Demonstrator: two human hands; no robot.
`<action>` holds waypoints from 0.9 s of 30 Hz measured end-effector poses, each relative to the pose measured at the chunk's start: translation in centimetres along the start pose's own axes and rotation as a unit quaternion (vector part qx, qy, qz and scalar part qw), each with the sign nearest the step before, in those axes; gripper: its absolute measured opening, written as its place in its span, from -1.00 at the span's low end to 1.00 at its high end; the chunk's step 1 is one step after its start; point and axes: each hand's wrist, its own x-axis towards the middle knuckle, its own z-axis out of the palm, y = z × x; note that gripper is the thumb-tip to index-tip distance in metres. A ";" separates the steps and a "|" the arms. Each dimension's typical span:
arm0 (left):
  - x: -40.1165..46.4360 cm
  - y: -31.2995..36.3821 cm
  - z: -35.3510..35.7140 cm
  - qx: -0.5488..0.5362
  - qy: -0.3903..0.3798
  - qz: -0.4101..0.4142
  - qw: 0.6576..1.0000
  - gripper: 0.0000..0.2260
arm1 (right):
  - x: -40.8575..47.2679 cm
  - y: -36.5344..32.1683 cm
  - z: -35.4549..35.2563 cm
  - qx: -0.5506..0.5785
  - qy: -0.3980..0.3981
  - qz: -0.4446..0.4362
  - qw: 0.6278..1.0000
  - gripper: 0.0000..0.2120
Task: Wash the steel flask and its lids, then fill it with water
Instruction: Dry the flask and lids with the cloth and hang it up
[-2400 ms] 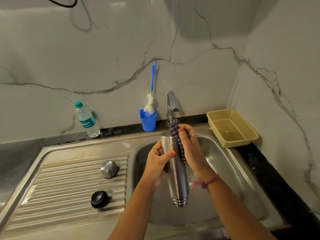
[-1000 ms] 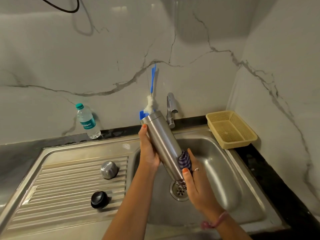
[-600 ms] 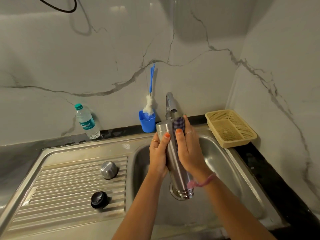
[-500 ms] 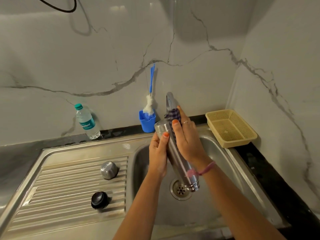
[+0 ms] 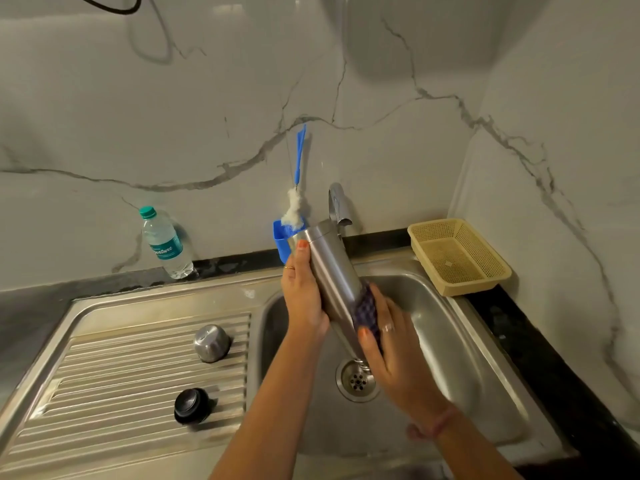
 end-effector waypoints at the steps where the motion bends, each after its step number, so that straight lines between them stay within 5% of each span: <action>1: 0.3 0.3 -0.2 0.000 -0.001 -0.003 1.000 -0.56 | -1.4 0.4 0.2 0.009 -0.008 0.009 1.000 -0.42; 21: 0.1 0.3 -0.4 0.045 -0.056 -0.044 0.996 -0.39 | 13.0 -4.4 0.0 0.097 -0.017 0.043 0.994 -0.36; 27: 0.1 0.3 -0.1 0.038 -0.028 -0.014 0.999 -0.36 | 13.8 -5.2 -0.9 0.217 -0.032 0.030 0.975 -0.68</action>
